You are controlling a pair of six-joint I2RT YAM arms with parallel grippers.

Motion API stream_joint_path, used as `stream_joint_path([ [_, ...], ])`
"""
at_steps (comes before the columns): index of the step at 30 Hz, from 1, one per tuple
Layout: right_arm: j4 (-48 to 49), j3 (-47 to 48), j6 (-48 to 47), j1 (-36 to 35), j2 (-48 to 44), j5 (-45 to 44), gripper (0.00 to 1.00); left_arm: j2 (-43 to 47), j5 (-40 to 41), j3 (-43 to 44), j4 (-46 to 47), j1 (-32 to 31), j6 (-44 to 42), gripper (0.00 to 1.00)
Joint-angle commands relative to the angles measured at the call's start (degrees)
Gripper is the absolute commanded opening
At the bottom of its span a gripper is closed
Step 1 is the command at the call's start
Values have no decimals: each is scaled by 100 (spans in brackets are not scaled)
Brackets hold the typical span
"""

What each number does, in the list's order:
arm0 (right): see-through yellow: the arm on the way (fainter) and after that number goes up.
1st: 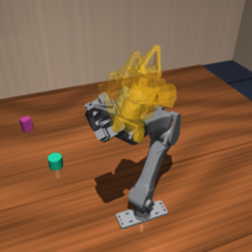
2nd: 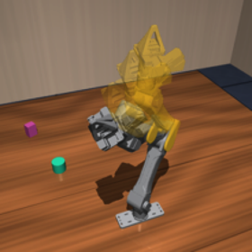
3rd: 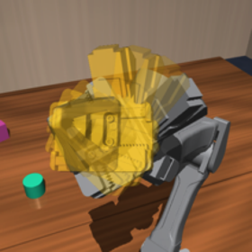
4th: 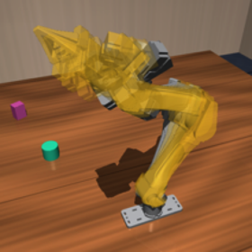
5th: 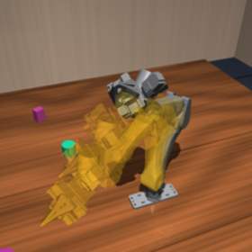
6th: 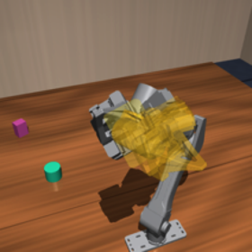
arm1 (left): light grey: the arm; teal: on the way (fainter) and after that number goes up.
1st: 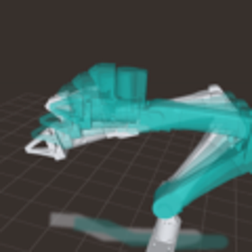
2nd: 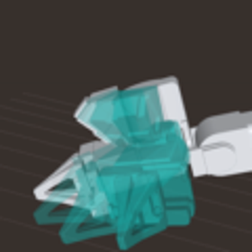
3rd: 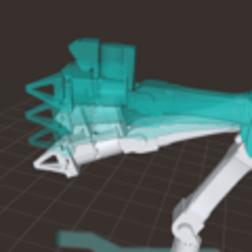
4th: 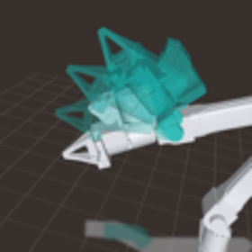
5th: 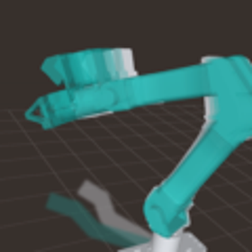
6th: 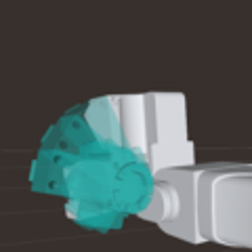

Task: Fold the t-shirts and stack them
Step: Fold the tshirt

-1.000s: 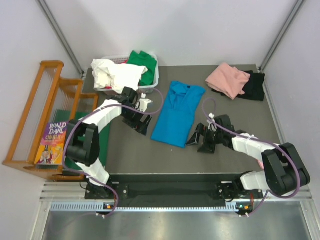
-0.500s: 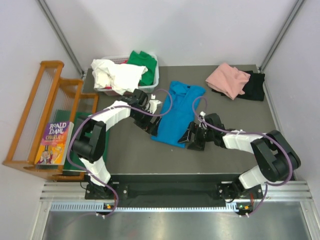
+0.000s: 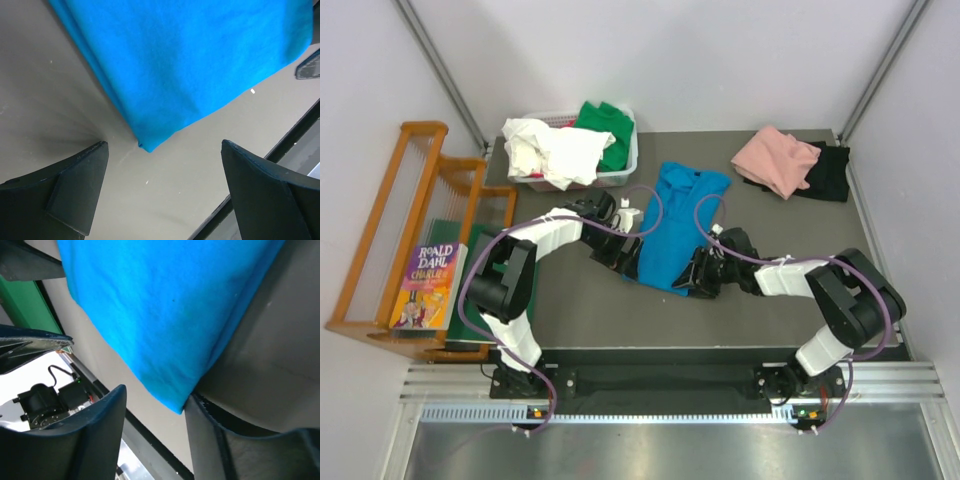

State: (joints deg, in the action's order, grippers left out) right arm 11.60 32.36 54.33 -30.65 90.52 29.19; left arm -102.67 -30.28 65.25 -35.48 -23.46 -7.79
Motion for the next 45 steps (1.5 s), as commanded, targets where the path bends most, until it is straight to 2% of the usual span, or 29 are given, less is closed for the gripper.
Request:
stream_joint_path([
  [1,-35,-28,-27,-107,89,-326,47,-16,-241,-144,305,-79,129,99],
  [18,1,-142,-27,-116,62,-318,38,-130,-215,-311,218,-220,261,99],
  [25,36,-142,-36,-125,141,-309,34,-376,145,-215,-152,-220,120,99],
  [30,53,-151,-45,-116,168,-265,32,-648,707,75,-353,-211,260,99],
  [32,53,-151,-45,-116,168,-256,32,-736,586,163,-459,-211,182,83],
  [34,62,-151,-36,-116,168,-238,32,-807,515,198,-486,-211,138,56],
  [35,71,-151,-36,-125,168,-238,31,-807,523,190,-477,-211,190,47],
  [41,10,-107,-54,-116,150,-221,31,-781,558,93,-512,-211,147,38],
  [44,18,-72,-54,-116,176,-212,31,-745,602,23,-521,-220,111,38],
  [45,18,-72,-54,-116,185,-212,31,-754,602,14,-556,-211,94,35],
])
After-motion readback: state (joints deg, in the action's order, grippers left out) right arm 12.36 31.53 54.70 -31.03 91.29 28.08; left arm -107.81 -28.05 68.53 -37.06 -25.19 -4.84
